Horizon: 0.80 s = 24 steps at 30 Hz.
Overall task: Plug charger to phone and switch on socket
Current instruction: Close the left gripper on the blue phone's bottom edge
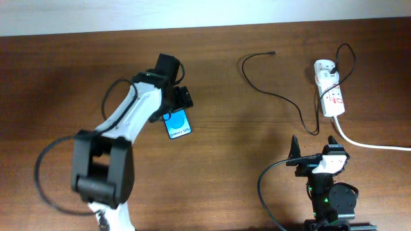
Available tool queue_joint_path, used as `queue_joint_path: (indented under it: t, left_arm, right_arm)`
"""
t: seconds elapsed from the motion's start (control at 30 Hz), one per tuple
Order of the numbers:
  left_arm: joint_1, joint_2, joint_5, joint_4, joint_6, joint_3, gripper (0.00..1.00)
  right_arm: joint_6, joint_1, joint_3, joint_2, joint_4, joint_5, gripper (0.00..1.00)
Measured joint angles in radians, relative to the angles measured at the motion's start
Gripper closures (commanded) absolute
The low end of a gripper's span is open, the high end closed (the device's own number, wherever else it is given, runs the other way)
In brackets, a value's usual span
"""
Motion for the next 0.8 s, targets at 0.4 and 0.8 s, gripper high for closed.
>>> queue_joint_path:
  t: [0.4,0.8]
  left_arm:
    - [0.0,0.134,-0.012,-0.069,0.04,0.085,0.01]
    - [0.002,0.166,0.0,-0.049,0.047,0.089,0.09]
  right_arm:
    - [-0.001,0.0,0.0,0.0,0.0,0.0,0.02]
    - [-0.001,0.0,0.0,0.0,0.0,0.0,0.02]
